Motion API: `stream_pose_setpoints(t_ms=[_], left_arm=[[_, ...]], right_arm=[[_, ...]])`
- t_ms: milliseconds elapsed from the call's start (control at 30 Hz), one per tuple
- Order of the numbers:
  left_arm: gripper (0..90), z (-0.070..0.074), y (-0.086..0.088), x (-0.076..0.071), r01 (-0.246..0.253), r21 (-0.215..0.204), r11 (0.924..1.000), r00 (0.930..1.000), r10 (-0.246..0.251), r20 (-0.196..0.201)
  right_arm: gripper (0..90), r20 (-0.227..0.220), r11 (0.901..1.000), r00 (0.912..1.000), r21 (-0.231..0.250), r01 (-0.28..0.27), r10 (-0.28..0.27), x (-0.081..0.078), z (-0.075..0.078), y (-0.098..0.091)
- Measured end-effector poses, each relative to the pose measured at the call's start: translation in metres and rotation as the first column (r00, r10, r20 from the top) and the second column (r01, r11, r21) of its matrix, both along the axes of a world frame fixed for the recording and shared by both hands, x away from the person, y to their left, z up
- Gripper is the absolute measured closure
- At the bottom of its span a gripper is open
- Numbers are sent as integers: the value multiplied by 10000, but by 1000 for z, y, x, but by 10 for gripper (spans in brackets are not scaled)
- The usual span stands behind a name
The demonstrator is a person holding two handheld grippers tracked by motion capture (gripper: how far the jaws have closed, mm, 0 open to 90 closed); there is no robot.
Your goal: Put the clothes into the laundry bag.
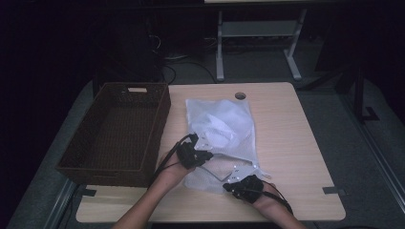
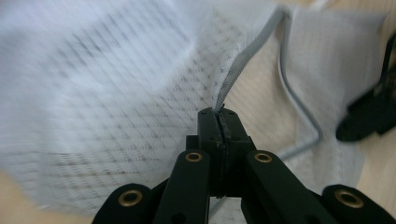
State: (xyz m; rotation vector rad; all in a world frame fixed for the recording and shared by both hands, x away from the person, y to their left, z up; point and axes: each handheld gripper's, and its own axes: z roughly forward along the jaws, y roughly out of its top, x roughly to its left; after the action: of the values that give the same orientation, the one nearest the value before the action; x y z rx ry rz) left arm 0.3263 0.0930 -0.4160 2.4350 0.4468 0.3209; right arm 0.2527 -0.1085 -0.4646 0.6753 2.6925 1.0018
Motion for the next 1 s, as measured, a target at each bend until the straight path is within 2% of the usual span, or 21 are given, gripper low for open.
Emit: stream_pose_setpoints(t_ms=[100, 233, 267, 300, 367, 433, 500, 600, 667, 733, 800, 867, 1000], left_arm=[[896, -17, -1, 0, 104, 144, 9998, 9989, -98, -458], [893, -28, -1, 2, 201, 405, 9990, 9976, -174, -667], [889, -29, -1, 2, 221, 398, 9990, 9974, -193, -688], [887, -30, -1, 2, 250, 404, 9989, 9974, -222, -690], [882, -31, 0, 2, 279, 351, 9990, 9965, -250, -792], [868, -32, 0, 2, 446, 429, 9981, 9950, -405, -908], [840, -34, 2, 2, 441, 258, 9987, 9932, -410, -1093], [818, -36, 5, 1, 364, 189, 9992, 9922, -339, -1203], [813, -36, 8, 1, 254, 165, 9995, 9922, -232, -1221], [795, -36, 11, 2, 176, -23, 9998, 9906, -178, -1353], [776, -36, 12, 2, 147, -90, 9999, 9906, -158, -1361], [749, -35, 11, 1, 69, -249, 9997, 9904, -103, -1382], [650, -31, 13, -3, -82, -546, 9985, 9895, 3, -1448]], right_arm=[[900, 63, 9999, 9999, -14, 140, -140, 2, 0, -1], [900, -256, 9996, 9993, 102, 268, -265, 6, 1, -4], [895, -311, 9994, 9993, 261, 214, -205, 8, 3, -6], [871, -366, 9970, 9991, 738, 238, -211, 10, 7, -10], [854, -242, 9832, 9985, 1749, 518, -483, 18, 20, -19], [854, 32, 9713, 9955, 2197, 917, -947, 28, 31, -22], [859, 221, 9726, 9914, 1979, 1219, -1288, 41, 32, -20], [868, 132, 9785, 9865, 1300, 1603, -1634, 59, 17, -16], [873, 122, 9830, 9838, 428, 1785, -1791, 66, 5, -14], [874, 46, 9831, 9832, 170, 1823, -1824, 67, 0, -17], [863, -92, 9812, 9817, 300, 1906, -1904, 67, -1, -20], [841, -34, 9807, 9817, 431, 1905, -1905, 66, 1, -21], [687, 48, 9797, 9834, 878, 1803, -1814, 63, 6, -23]])
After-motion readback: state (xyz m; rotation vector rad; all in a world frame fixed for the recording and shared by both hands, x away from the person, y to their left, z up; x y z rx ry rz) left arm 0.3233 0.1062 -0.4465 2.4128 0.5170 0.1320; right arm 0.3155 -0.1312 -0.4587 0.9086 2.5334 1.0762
